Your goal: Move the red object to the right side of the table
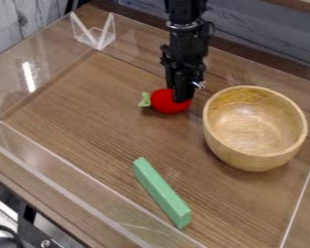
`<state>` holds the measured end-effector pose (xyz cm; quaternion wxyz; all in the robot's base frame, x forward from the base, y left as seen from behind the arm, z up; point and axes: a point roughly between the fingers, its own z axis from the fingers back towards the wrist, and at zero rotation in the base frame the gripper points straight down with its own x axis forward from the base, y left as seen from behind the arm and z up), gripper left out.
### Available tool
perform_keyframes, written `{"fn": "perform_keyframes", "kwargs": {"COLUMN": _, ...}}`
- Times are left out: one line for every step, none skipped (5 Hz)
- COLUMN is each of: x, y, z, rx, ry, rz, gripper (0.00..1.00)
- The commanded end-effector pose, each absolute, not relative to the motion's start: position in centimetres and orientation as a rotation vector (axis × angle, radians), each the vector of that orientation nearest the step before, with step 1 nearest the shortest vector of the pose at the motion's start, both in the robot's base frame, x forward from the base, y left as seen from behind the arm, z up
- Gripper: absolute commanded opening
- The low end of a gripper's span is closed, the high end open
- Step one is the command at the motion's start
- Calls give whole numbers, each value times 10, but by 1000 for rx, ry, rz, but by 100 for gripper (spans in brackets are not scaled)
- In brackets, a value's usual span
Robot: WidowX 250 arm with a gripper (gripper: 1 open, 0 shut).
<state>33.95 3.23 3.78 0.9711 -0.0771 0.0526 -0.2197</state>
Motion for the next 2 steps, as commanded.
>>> {"fn": "perform_keyframes", "kwargs": {"x": 333, "y": 18, "z": 52, "rx": -139, "ry": 56, "rz": -421, "gripper": 0}}
{"fn": "perform_keyframes", "kwargs": {"x": 317, "y": 18, "z": 69, "rx": -125, "ry": 34, "rz": -405, "gripper": 0}}
